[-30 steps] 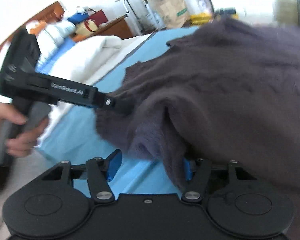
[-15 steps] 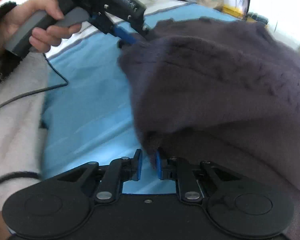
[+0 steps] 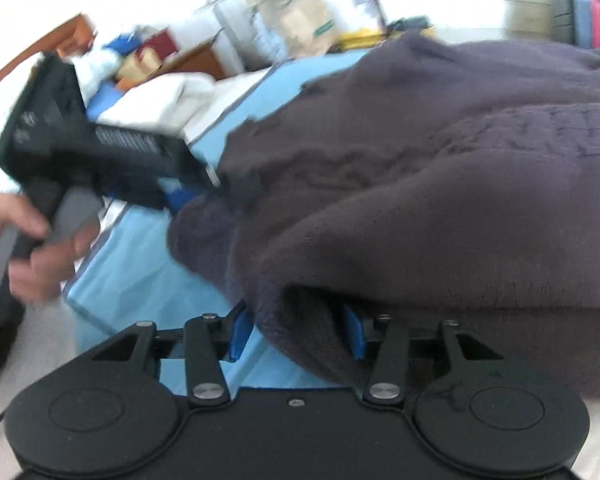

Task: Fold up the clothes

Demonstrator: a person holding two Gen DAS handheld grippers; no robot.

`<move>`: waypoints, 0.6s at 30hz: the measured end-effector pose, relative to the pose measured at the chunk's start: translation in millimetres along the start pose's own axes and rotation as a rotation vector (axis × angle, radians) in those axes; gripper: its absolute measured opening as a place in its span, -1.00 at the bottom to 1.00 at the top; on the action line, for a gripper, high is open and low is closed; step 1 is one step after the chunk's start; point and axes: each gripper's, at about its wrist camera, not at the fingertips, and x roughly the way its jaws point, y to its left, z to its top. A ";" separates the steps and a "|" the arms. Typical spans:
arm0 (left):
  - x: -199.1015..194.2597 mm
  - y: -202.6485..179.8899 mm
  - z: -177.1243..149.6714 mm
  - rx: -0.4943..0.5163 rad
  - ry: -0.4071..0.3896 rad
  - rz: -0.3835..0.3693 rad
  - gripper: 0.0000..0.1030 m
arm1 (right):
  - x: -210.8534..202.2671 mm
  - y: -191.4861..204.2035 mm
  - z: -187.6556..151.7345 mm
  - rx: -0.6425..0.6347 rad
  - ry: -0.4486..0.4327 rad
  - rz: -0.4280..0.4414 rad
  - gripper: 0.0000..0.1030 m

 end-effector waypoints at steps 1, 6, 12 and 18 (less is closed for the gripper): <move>-0.9 -4.9 -1.6 0.029 -0.004 0.017 -0.79 | -2.7 5.1 0.1 -0.025 -0.028 -0.013 -0.12; -39.1 -29.2 -10.4 0.187 -0.103 0.134 -0.86 | -31.0 30.3 0.5 -0.155 -0.118 0.096 -0.65; -47.7 1.0 -0.3 0.060 -0.084 0.164 -0.48 | -0.1 21.6 -16.0 -0.148 0.158 -0.004 -0.61; -107.2 64.7 15.0 -0.253 -0.362 0.161 0.43 | -23.0 41.7 -21.4 -0.222 0.103 0.007 -0.38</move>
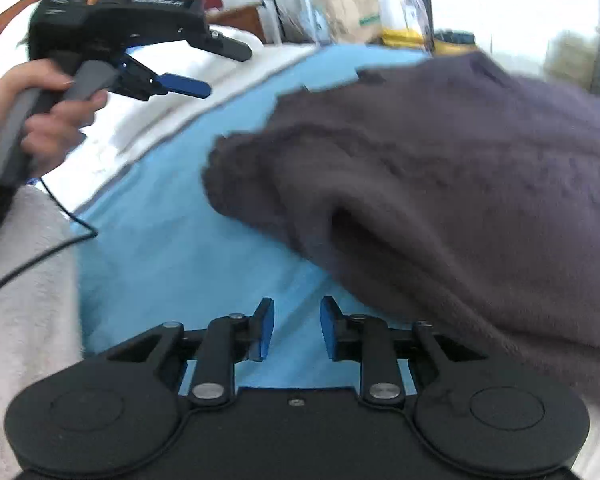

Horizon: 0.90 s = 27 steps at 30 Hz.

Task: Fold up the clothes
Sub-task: 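Open both grippers and lift them off the folded sweater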

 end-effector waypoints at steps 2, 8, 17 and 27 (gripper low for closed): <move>16.9 12.0 3.1 -0.034 0.064 0.041 0.43 | -5.5 0.8 3.3 0.009 -0.032 0.001 -0.27; 77.8 3.3 -22.6 0.032 0.295 0.141 0.52 | -18.5 -13.6 6.1 0.111 -0.055 -0.057 -0.19; 17.4 -49.4 -14.6 0.355 -0.055 0.254 -0.81 | -31.9 -52.1 4.0 0.220 -0.010 -0.247 0.05; 52.4 -21.8 -21.9 0.266 0.199 0.437 -0.92 | -100.5 -118.2 2.3 0.199 0.106 -0.343 0.21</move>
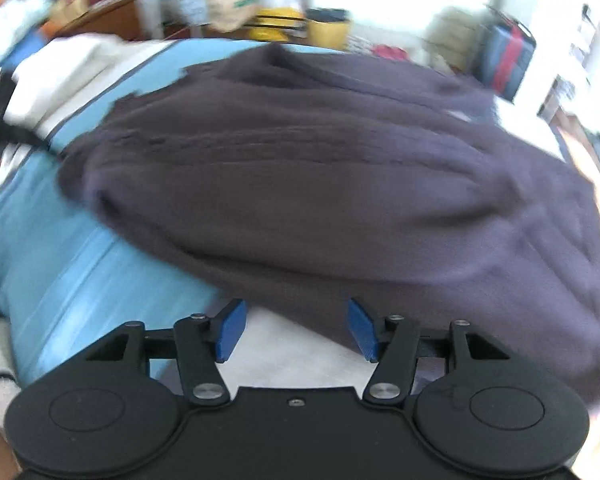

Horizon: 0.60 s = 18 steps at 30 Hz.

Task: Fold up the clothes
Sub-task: 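Open both grippers and lift them off the folded sweater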

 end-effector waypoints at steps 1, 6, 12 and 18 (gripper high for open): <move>-5.7 -0.3 1.2 -0.017 -0.018 -0.032 -0.88 | -4.2 -15.8 -1.6 0.063 -0.013 0.007 0.21; -52.3 -10.6 6.3 -0.001 -0.230 -0.134 -0.28 | 2.8 -90.1 -7.2 0.433 -0.102 0.053 0.22; -53.4 -33.4 13.1 0.077 -0.228 -0.394 -0.16 | 43.5 -135.1 6.8 0.546 -0.155 0.010 0.22; -27.0 -57.7 16.5 0.059 -0.136 -0.542 -0.15 | 94.3 -134.7 30.0 0.434 -0.234 -0.087 -0.17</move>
